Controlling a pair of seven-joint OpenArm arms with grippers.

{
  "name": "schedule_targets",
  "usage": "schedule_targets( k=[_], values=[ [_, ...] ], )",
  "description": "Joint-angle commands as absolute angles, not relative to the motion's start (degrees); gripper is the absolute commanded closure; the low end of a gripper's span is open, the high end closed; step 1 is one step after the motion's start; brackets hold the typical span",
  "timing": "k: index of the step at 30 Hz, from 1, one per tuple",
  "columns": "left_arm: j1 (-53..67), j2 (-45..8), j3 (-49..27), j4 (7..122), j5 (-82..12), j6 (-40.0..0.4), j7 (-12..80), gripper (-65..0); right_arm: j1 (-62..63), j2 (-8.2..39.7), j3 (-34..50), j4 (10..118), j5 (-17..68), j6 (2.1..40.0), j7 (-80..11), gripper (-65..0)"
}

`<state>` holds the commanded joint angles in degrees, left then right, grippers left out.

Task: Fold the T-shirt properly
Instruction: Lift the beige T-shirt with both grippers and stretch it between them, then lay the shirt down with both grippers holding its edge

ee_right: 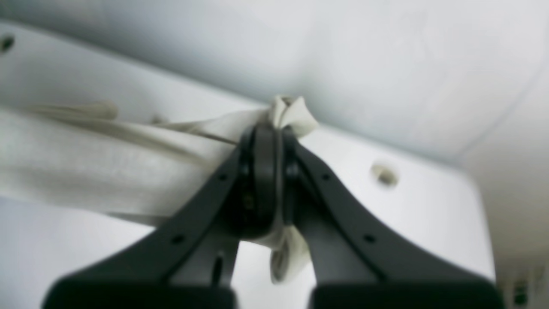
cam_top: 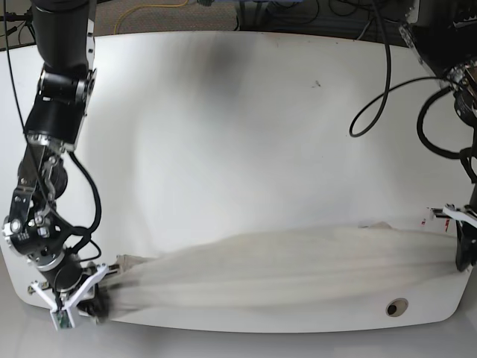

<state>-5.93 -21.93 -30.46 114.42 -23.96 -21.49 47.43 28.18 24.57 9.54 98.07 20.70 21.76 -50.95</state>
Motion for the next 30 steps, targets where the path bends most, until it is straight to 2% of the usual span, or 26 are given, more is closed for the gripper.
schedule_targets(
  k=[6,8,13,20,30],
  values=[
    [4.8,-16.7,-37.6,114.3,-24.8,-28.4,47.4,0.0,14.6,21.6,15.3,102.8,20.7,21.9,-50.9,0.0],
    [8.8,-14.8,-40.1,114.2,-24.6,-31.9,47.4,0.0,9.5,20.5,16.5,104.0,20.5,23.3,-50.8,0.0],
    [16.2,-11.9,-43.4,114.2,-24.6,-36.6,47.4,0.0,1.2,18.5,19.2,104.4,20.5,25.5,-50.8,0.0],
    [24.1,-10.3,-45.2,113.6,-24.4,-38.1,47.6,0.0,-7.0,15.6,22.1,104.4,20.1,27.5,-50.8,0.0],
    [30.4,-10.5,-45.2,111.3,-22.0,-38.2,47.7,0.0,-15.3,15.3,22.1,104.4,20.6,27.6,-50.8,0.0]
  ],
)
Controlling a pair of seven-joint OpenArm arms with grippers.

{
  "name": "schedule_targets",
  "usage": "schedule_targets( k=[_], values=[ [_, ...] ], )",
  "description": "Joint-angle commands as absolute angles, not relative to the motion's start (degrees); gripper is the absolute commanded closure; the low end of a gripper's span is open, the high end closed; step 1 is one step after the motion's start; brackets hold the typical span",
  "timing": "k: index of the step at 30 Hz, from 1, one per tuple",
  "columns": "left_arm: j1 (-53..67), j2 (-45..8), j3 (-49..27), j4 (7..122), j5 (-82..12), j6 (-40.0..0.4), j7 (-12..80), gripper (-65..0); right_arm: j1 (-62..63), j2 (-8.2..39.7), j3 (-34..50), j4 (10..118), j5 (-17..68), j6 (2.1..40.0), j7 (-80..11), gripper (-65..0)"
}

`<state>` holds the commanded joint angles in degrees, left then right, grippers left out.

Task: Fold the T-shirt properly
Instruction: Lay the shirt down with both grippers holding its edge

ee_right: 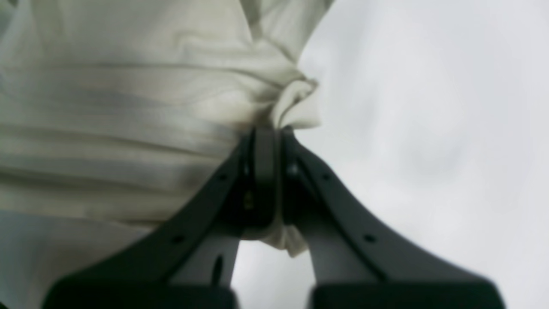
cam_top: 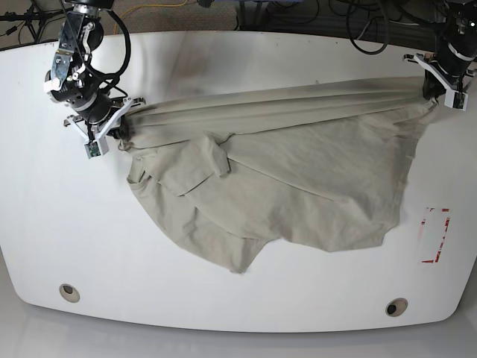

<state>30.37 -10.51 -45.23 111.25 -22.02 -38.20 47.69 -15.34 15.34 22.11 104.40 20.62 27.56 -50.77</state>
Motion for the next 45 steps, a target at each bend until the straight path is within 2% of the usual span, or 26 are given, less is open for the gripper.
schedule_targets(
  k=[11,22,26,35,41,45],
  values=[
    [31.4,-9.0,-45.3,111.1,-12.5,-38.3,47.9,0.0,-19.6,15.3,21.8,104.3,20.4,27.6,-50.8,0.0],
    [33.5,-8.9,-45.0,111.1,-11.7,-38.3,47.9,-0.1,-20.1,13.0,21.8,104.2,20.2,27.6,-50.8,0.0],
    [34.0,-8.8,-44.9,111.1,-11.7,-38.3,47.9,-5.8,-20.1,12.7,21.8,104.1,20.2,27.6,-50.8,0.0],
    [34.2,-8.7,-44.9,111.2,-11.9,-38.3,49.4,-38.6,-19.9,11.4,21.7,104.1,20.2,27.6,-50.8,0.0],
    [33.8,-8.3,-45.2,111.5,-15.7,-40.0,51.3,-39.9,-19.9,11.3,21.7,104.1,20.2,27.6,-50.8,0.0],
    [31.6,-10.6,-47.1,111.6,-21.8,-40.0,51.5,-39.9,-19.8,9.7,21.8,104.3,20.1,27.6,-50.8,0.0]
  ],
)
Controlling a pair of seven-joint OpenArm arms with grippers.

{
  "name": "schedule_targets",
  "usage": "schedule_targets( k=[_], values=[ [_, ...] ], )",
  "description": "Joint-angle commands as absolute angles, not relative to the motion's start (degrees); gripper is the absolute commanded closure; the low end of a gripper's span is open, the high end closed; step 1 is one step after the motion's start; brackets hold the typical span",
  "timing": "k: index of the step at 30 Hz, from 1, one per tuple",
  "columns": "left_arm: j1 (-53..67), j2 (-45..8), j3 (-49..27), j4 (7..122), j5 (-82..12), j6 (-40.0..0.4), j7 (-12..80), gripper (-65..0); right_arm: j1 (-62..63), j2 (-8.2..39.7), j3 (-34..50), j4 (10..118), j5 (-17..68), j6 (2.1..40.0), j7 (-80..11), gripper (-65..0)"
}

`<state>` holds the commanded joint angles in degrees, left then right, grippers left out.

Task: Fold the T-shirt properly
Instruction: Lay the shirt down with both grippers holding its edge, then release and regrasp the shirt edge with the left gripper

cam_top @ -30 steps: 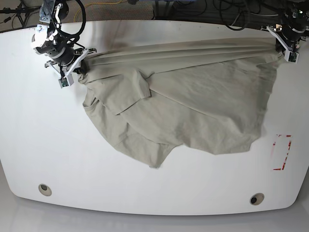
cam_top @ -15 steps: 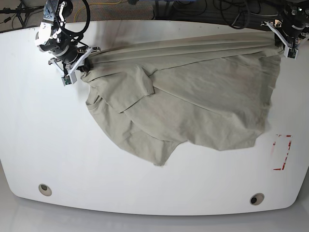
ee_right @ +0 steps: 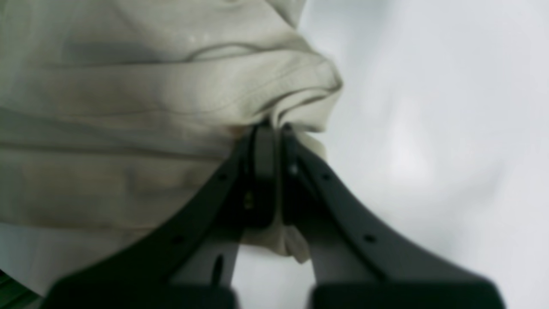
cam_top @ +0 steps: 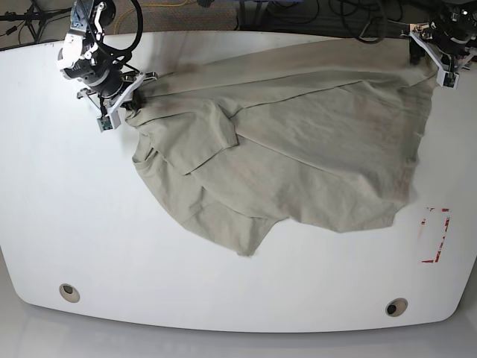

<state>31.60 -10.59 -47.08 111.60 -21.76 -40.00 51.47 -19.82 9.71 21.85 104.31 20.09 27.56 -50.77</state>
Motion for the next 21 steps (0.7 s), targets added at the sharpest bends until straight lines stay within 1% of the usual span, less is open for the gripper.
schedule_targets(
  k=[4,6,9,11,14,18,21],
  values=[
    [30.2,-13.1,-46.8,111.6,-27.3,-40.0,51.9,-39.9,-19.6,9.5,21.8,104.3,20.1,27.5,-50.8,0.0],
    [29.1,-15.7,-46.6,111.6,-31.0,-40.0,54.9,-39.9,-19.6,9.5,22.0,104.3,20.1,27.5,-50.8,0.0],
    [24.7,-19.6,-48.3,111.3,-35.5,-40.0,59.9,-39.9,-19.1,9.3,21.8,104.3,20.1,27.4,-50.7,0.0],
    [21.6,-20.6,-49.4,111.0,-36.0,-40.0,60.7,-39.9,-18.6,9.1,21.8,104.3,20.1,27.4,-50.7,0.0],
    [15.9,-20.7,-49.1,108.4,-32.0,-40.0,60.8,-39.9,-18.3,7.8,22.2,104.3,20.1,27.3,-50.7,0.0],
    [10.8,-20.9,-45.1,101.1,-24.4,-40.0,60.8,-39.9,-17.2,7.3,22.2,104.3,20.1,27.3,-50.7,0.0],
    [8.7,-20.9,-43.6,96.0,-20.7,-40.0,60.8,-39.9,-16.7,7.3,22.2,104.0,20.1,27.3,-50.7,0.0]
  ],
)
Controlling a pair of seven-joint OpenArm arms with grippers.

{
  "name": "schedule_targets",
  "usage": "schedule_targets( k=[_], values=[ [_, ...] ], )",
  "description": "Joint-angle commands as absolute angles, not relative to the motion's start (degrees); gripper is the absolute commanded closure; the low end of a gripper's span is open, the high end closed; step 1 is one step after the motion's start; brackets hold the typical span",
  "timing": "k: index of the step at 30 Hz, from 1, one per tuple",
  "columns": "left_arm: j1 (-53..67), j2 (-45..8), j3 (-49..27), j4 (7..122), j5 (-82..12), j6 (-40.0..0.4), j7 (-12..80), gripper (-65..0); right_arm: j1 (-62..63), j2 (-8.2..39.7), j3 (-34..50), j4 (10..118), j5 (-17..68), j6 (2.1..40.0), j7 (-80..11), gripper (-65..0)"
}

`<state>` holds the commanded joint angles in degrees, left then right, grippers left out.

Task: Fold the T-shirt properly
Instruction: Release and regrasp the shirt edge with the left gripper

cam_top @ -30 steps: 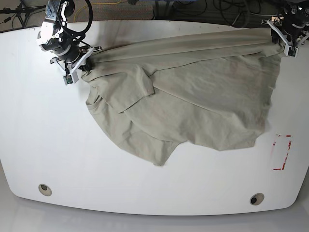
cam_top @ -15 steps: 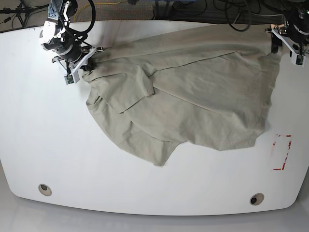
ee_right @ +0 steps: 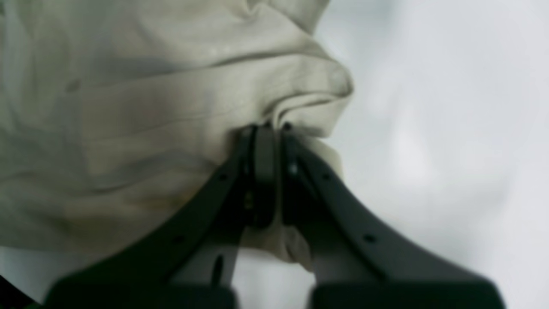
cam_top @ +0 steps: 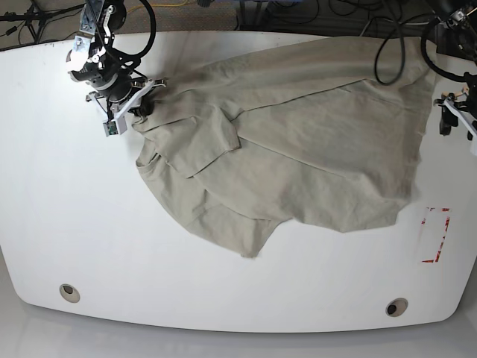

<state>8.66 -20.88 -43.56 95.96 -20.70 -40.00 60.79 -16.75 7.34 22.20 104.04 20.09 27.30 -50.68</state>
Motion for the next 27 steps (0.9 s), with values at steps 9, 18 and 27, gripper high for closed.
schedule_targets(
  k=[9,18,27],
  values=[
    [4.9,-21.0,-42.9,84.4,-17.5,-40.0,60.6,-39.9,-16.4,7.3,22.0,104.1,20.1,27.3,-50.7,0.0],
    [10.2,-20.3,-39.2,84.0,-18.5,-40.0,60.6,-39.7,-16.2,7.3,22.2,104.2,20.1,27.3,-50.7,0.0],
    [11.8,-17.4,-38.2,84.1,-19.7,-40.0,60.6,-39.7,-16.0,7.3,21.8,104.0,20.1,27.3,-50.7,0.0]
  ],
)
